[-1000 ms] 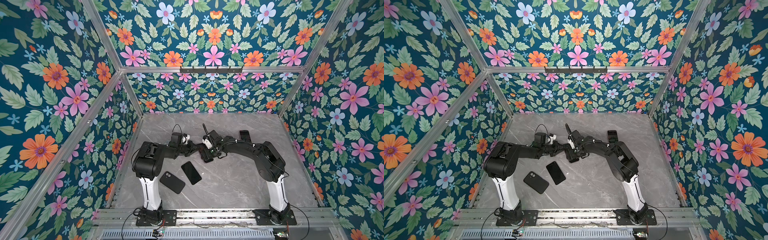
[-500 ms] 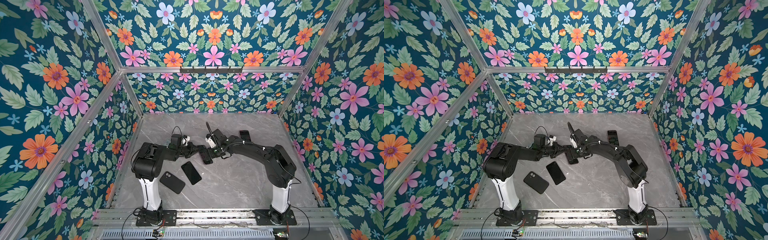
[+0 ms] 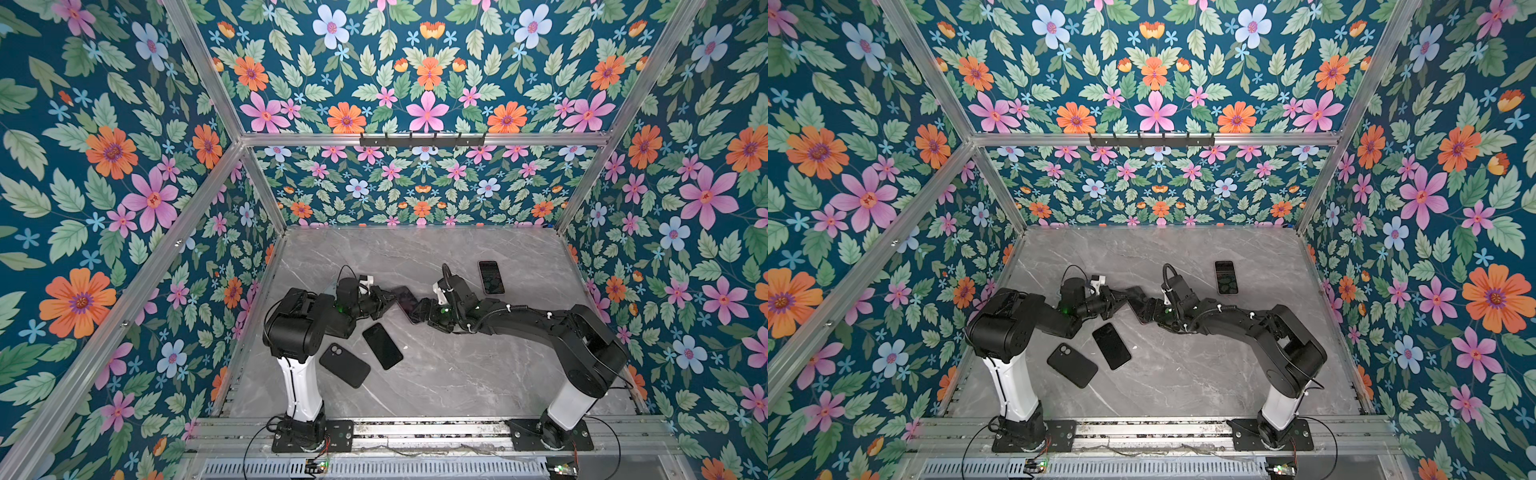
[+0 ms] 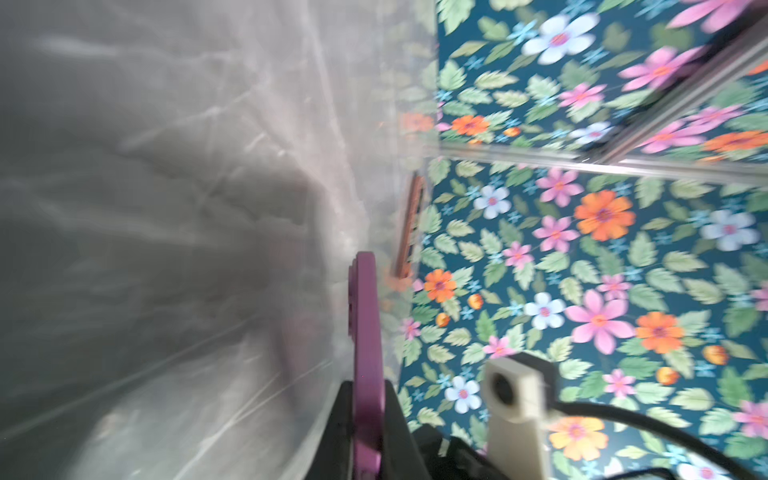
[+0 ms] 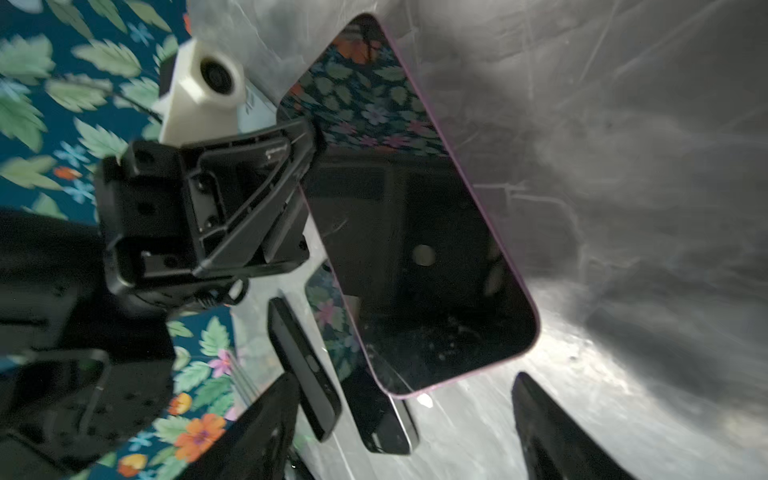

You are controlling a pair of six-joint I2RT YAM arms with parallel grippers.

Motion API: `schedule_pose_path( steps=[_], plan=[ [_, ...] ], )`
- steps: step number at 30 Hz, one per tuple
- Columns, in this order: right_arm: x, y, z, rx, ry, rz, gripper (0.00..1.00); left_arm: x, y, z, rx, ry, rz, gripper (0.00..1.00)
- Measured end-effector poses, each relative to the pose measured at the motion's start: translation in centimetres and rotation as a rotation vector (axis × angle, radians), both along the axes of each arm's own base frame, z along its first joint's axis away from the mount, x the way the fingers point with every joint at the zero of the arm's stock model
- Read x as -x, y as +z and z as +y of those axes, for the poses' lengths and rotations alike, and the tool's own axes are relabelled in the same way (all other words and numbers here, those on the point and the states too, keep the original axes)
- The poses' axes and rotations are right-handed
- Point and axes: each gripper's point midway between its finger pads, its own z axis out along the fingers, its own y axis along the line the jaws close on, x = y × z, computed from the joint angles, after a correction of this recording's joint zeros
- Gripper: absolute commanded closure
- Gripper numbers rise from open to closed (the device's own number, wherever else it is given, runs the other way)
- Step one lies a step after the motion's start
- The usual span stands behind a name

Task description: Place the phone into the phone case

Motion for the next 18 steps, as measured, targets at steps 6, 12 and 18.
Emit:
schedule_pose_path(
  steps=[6,12,18],
  plan=[
    [-0.9,-0.2,-0.2,-0.208,-0.139,0.044,0.27,-0.7,2.5,0.3,0.094,0.062,-0.047,1.0],
    [-2.8,1.2,-0.3,-0.364,-0.224,0.014,0.37,-0.8,3.3,0.8,0.139,0.104,-0.058,1.0],
    [-4.1,2.2,0.3,-0.469,-0.251,-0.017,0.57,-0.6,3.9,0.9,0.175,0.118,-0.065,1.0]
  ],
)
